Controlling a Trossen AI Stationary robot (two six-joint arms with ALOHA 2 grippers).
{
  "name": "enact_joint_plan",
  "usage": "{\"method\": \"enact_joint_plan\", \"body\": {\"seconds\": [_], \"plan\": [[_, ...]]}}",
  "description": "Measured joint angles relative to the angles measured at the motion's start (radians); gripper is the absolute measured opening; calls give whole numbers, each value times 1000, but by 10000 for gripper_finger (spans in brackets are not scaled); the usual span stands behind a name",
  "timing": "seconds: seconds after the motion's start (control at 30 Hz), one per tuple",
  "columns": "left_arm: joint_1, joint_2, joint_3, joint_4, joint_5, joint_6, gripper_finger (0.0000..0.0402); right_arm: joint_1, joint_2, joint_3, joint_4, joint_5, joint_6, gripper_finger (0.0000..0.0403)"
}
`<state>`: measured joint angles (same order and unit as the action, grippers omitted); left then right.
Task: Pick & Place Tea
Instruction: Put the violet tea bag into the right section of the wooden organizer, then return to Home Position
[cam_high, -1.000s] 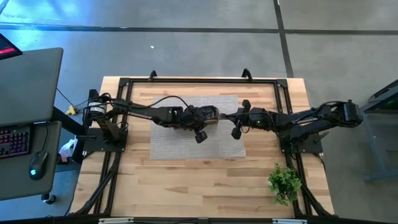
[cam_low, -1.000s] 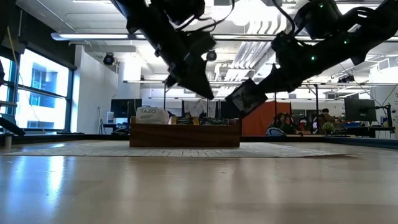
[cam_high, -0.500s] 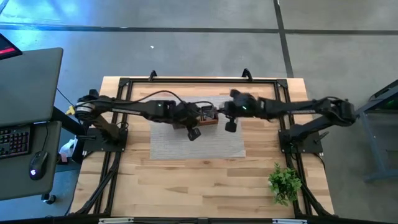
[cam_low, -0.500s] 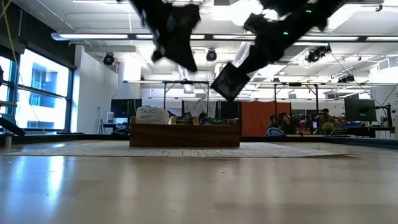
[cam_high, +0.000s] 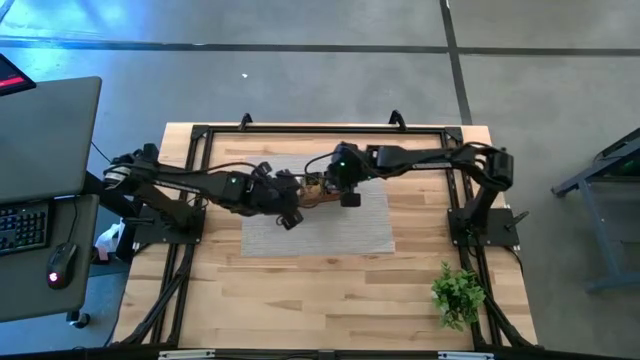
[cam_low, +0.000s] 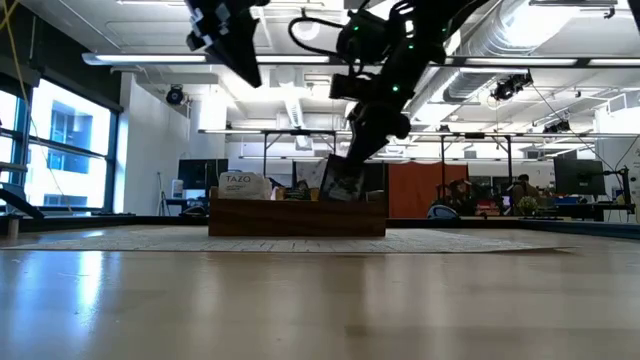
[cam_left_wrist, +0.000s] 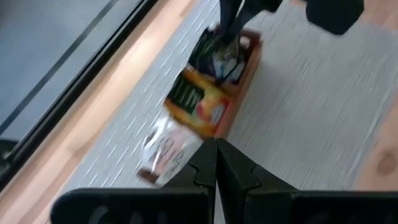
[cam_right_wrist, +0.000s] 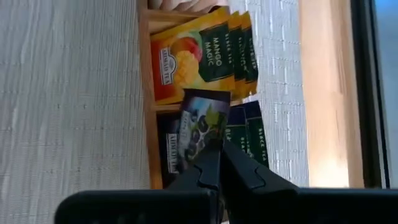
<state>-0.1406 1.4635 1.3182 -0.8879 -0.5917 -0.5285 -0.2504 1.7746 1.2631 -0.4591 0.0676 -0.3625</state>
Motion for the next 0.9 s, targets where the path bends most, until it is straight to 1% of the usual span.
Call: {"method": "enact_joint_plan", "body": {"seconds": [0.13, 0.2, 0.3, 0.37, 0.5, 0.63, 0.77, 0.83, 0.9], "plan": [[1, -2, 0, -97, -12, -61, 1, -5, 28, 30, -38, 14, -23, 5], [3, -1, 0, -135, -23, -85, 1, -7, 30, 33, -56, 35, -24, 14], [3, -1, 0, -169, -65, -108, 1, -13, 30, 33, -96, 66, -40, 29], [2, -1, 0, -171, -80, -109, 1, -19, 30, 33, -112, 84, -41, 36], [3, -1, 0, -171, -81, -108, 1, -30, 30, 33, -100, 80, -47, 46], [2, -1, 0, -171, -81, -106, 1, -32, 30, 33, -82, 80, -90, 62], [2, -1, 0, -171, -82, -106, 1, -31, 30, 32, -66, 31, -107, 81], [2, -1, 0, -171, -83, -106, 1, -31, 30, 32, -67, 43, -138, 91], [3, -1, 0, -171, -84, -106, 1, -31, 30, 32, -65, 81, -161, 104]]}}
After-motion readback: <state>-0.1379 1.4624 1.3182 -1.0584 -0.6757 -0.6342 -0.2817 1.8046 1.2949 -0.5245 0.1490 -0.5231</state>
